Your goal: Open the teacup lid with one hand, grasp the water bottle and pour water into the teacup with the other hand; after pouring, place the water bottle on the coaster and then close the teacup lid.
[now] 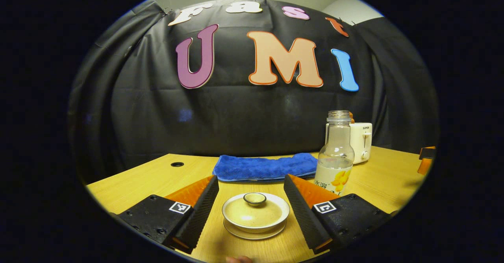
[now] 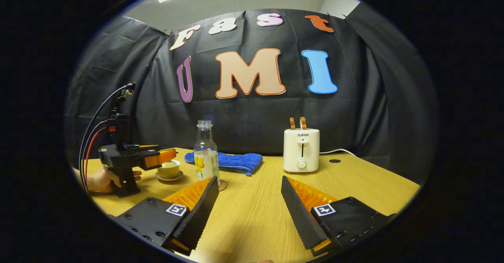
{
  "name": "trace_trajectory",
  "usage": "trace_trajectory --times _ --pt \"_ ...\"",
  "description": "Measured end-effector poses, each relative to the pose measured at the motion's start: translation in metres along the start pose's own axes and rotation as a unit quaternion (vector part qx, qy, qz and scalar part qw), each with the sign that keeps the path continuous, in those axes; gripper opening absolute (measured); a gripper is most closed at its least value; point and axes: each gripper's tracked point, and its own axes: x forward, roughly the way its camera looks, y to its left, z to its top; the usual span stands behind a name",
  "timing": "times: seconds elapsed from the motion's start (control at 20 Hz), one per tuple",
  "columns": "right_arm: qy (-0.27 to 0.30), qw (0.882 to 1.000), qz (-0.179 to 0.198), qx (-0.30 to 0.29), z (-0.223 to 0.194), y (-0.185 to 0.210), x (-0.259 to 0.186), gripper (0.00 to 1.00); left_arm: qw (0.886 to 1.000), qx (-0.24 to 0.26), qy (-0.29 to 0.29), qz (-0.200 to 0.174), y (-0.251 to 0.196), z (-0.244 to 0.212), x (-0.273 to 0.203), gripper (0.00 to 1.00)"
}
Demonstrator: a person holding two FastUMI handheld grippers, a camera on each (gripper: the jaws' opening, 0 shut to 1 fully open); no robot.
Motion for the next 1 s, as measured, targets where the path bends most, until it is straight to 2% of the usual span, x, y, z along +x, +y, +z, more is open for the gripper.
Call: trace_trajectory --times 0.25,0.55,0.6,0.7,1.0 --pt "-0.001 1.0 -0.016 -0.001 -0.002 -0.008 0.0 1.0 1.0 0.0 0.006 0.025 0.002 -0.001 -0.013 0.97" --pt "-0.002 0.999 -0.047 -0.002 0.0 -0.011 -0.005 1.0 1.0 0.001 0.001 0.009 -0.032 0.002 -0.064 0.96" --pt "-0.003 0.999 -0.048 -0.002 0.0 -0.009 -0.008 0.96 1.0 0.001 0.0 0.009 -0.037 0.003 -0.074 0.96" --pt "-0.003 0.999 -0.052 -0.002 0.0 -0.004 -0.014 1.0 1.0 0.002 -0.001 0.013 -0.044 0.004 -0.096 0.96" --pt "-0.003 0.997 -0.073 -0.003 0.0 -0.001 -0.028 0.97 1.0 0.004 -0.002 0.022 -0.065 0.005 -0.143 0.96"
